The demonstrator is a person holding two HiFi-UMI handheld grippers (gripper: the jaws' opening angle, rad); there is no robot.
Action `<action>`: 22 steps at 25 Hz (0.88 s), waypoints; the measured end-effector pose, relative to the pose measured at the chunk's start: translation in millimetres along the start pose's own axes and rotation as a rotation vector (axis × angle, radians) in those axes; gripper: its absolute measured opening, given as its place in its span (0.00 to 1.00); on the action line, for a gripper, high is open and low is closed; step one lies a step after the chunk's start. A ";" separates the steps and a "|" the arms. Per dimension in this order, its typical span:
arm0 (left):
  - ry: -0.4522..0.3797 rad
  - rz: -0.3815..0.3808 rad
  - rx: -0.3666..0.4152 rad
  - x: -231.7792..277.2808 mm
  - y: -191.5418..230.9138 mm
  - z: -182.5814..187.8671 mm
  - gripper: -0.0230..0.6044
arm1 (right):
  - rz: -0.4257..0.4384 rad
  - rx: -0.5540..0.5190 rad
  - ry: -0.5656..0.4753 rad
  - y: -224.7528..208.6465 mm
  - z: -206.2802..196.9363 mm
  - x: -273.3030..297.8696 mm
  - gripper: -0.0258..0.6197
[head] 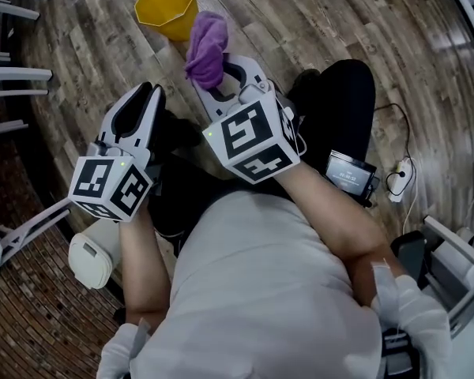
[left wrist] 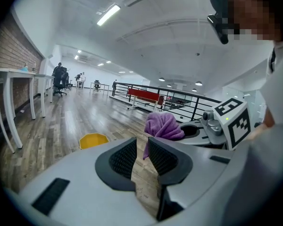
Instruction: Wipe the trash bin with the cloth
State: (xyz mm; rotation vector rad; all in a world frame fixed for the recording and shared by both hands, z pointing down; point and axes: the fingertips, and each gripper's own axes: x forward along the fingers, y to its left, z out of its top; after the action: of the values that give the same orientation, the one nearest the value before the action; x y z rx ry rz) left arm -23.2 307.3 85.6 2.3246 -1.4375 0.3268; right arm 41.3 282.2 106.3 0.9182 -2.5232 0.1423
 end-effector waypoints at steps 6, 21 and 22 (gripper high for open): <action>0.009 -0.034 0.014 3.2 -14.4 -4.0 0.17 | 0.028 -0.014 0.002 10.6 -3.6 -3.9 0.21; 0.013 -0.038 0.014 3.3 -19.0 -4.5 0.16 | 0.001 -0.030 0.002 2.1 -8.5 -8.9 0.21; 0.015 -0.036 0.012 3.4 -19.5 -4.7 0.17 | 0.000 -0.030 0.002 1.5 -8.9 -9.2 0.21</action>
State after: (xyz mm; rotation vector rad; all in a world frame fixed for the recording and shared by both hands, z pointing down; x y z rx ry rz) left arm -4.2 314.4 87.2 2.3499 -1.3882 0.3427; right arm 49.9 291.0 110.3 0.9061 -2.5163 0.1057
